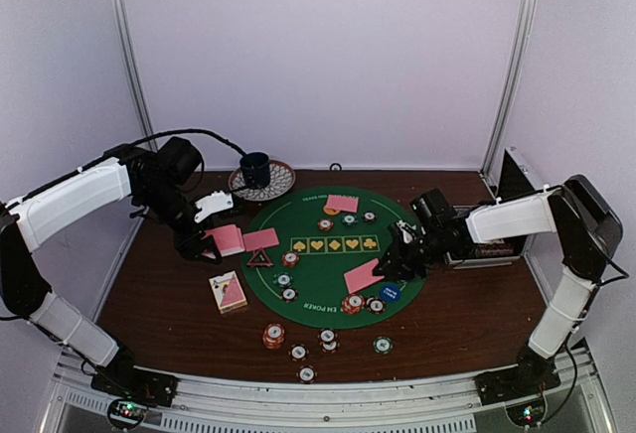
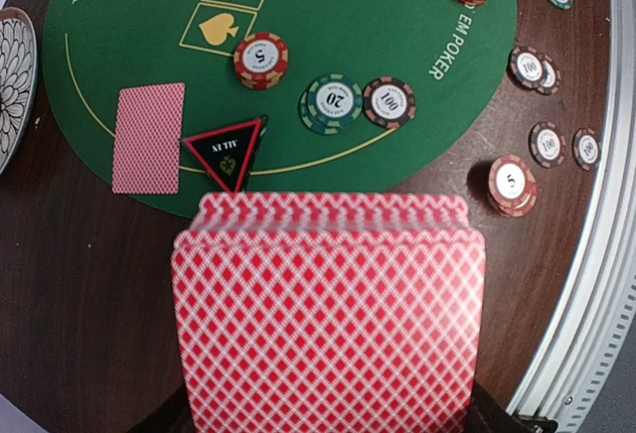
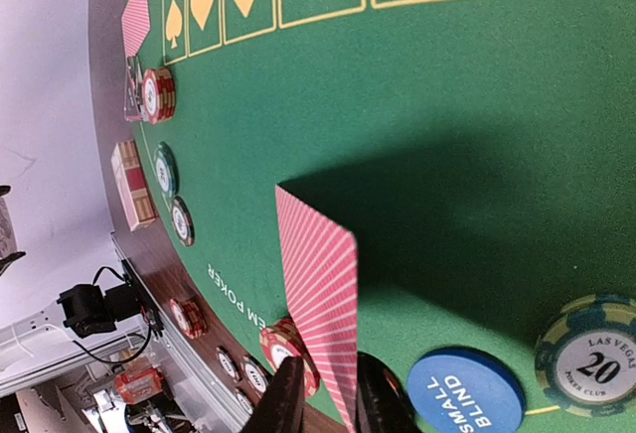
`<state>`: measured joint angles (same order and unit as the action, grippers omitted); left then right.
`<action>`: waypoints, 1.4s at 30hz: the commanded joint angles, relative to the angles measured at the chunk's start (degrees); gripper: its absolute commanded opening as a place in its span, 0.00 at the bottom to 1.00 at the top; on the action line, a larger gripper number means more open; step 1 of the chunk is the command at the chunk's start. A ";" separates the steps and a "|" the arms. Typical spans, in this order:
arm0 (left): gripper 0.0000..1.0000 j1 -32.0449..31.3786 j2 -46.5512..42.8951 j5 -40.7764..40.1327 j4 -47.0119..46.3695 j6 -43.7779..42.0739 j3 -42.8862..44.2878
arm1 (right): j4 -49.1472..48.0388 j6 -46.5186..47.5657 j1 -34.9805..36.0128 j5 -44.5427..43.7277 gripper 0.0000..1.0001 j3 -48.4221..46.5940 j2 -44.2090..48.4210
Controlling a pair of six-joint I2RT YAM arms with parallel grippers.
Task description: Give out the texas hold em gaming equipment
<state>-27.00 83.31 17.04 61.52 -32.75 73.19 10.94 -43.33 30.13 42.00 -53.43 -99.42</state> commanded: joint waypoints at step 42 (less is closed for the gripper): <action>0.00 0.11 -0.68 3.41 -1.00 0.58 1.43 | -18.76 -20.24 22.22 4.41 0.84 -37.30 -19.30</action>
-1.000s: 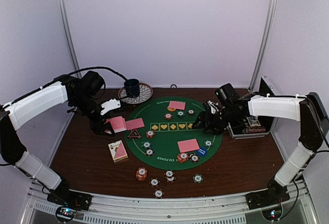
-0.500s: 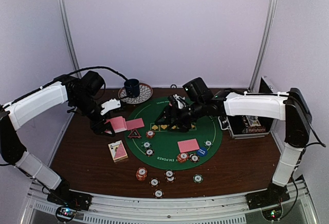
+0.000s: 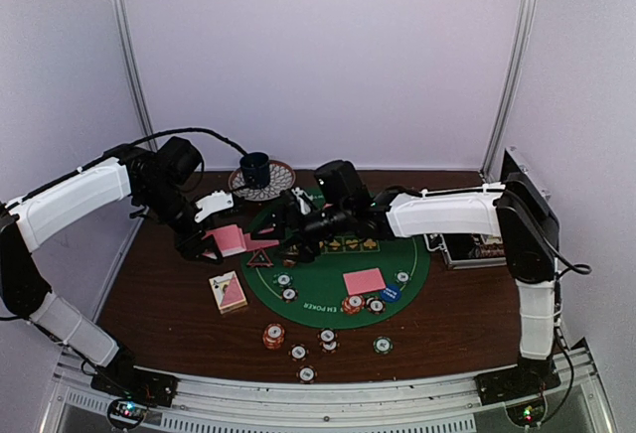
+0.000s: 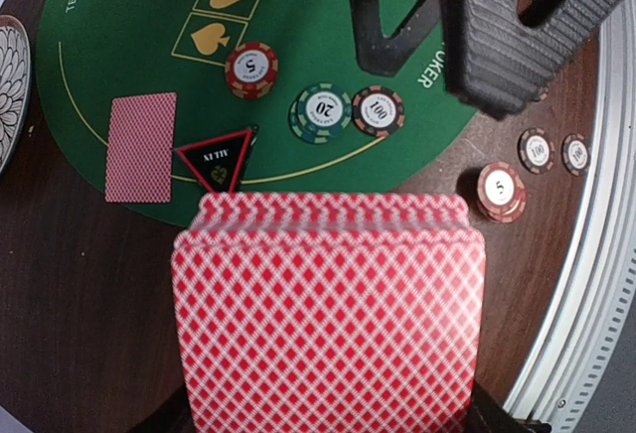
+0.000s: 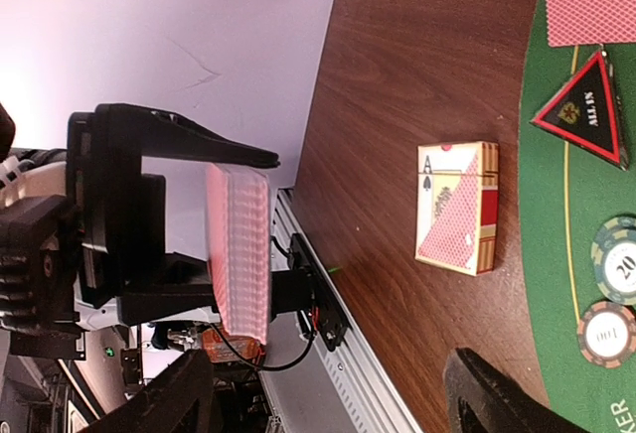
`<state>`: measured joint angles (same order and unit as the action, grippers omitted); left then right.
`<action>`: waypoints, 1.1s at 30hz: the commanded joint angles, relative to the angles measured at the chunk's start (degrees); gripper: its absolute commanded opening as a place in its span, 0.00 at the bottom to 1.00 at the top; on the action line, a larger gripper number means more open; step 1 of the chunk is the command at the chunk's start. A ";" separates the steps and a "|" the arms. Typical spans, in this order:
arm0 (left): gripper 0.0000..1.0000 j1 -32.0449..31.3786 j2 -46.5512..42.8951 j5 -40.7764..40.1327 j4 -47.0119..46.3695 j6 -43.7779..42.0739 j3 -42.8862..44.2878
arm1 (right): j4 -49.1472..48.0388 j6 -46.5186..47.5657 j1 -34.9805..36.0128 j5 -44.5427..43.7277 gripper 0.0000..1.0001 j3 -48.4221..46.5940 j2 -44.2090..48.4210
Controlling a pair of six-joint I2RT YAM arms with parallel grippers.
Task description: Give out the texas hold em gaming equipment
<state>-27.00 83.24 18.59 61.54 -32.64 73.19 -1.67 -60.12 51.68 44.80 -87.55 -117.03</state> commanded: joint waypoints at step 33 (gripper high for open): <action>0.00 0.11 -1.31 2.58 -1.12 0.56 1.86 | -8.94 -9.67 2.31 6.61 0.79 -15.07 -14.93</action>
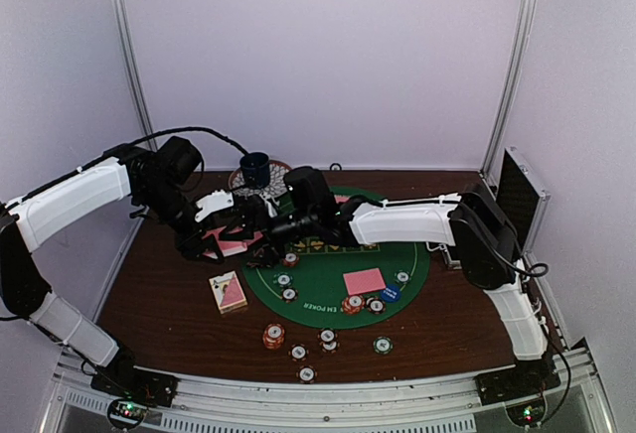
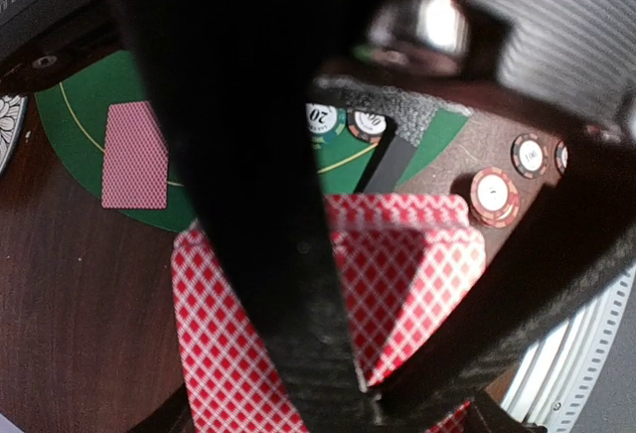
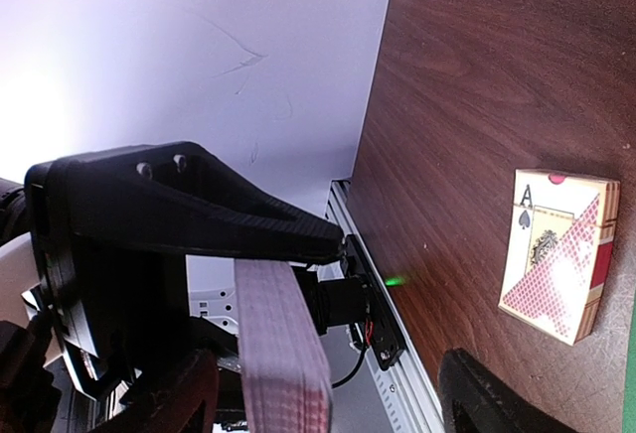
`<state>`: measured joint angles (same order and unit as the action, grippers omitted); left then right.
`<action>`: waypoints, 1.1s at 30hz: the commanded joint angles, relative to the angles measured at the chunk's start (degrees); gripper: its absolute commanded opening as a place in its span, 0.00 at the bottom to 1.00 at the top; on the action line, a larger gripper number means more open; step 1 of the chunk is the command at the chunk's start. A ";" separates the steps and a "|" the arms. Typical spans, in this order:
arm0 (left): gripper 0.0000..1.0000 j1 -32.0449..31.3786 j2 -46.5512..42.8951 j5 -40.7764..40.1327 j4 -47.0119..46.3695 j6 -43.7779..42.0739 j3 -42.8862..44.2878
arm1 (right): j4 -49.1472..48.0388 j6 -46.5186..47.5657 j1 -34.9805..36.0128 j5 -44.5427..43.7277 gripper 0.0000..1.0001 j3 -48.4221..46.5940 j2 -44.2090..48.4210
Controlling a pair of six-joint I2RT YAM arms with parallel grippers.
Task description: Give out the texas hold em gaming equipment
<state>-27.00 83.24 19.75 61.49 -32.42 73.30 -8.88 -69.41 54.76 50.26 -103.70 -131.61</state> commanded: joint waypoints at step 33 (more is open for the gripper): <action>0.00 0.11 -1.90 0.98 -1.04 0.39 1.40 | -3.83 0.17 -4.71 2.37 0.28 8.19 6.53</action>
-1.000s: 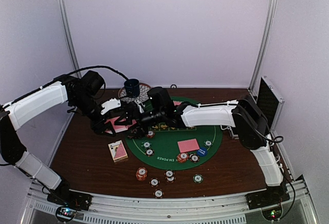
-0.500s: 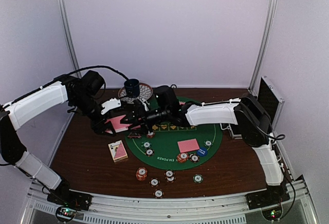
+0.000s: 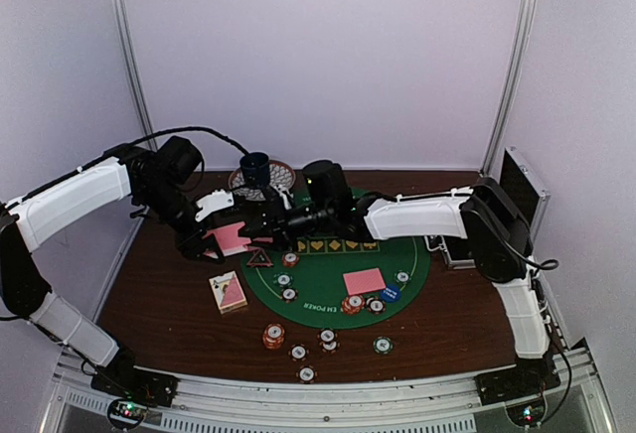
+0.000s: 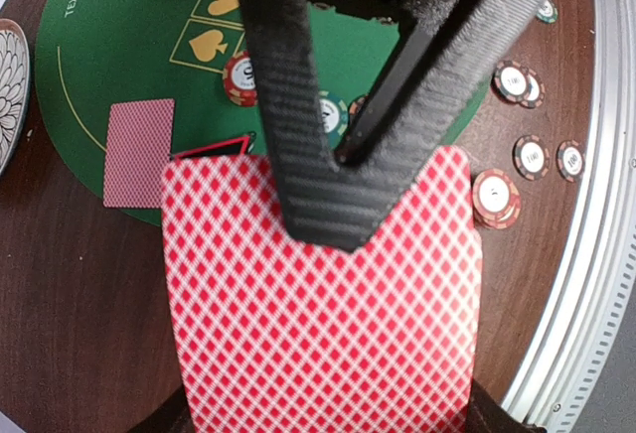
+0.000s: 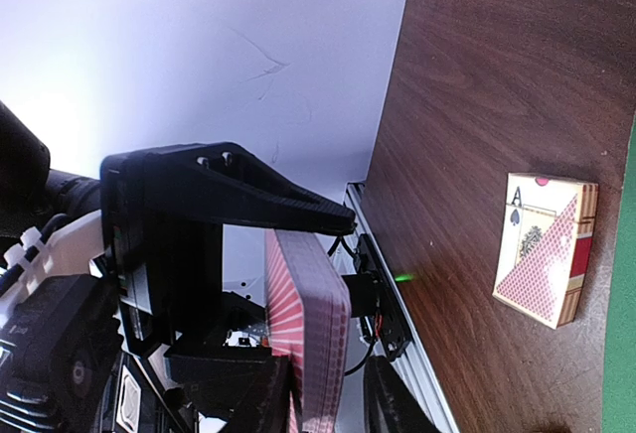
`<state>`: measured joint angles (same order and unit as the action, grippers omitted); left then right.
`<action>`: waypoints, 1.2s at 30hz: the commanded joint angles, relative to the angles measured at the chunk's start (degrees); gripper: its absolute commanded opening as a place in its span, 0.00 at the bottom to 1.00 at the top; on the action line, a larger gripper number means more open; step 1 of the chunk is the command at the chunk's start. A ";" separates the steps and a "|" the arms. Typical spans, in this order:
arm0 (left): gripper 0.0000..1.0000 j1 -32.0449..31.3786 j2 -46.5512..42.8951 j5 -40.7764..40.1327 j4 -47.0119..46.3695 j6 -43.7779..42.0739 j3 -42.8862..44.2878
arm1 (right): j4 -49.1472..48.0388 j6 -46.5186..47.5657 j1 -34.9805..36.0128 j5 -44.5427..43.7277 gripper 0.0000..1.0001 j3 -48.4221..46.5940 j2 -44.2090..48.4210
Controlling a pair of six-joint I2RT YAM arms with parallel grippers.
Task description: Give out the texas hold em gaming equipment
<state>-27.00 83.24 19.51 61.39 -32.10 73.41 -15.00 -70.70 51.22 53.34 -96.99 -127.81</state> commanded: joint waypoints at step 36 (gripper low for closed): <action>0.00 0.11 -1.63 -0.70 -0.93 -0.68 0.33 | -6.25 -4.07 0.23 1.08 0.25 5.69 6.44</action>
<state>-27.00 83.13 18.83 61.43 -32.16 73.41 -19.20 -74.56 51.00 53.78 -91.24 -123.98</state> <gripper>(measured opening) 0.669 0.251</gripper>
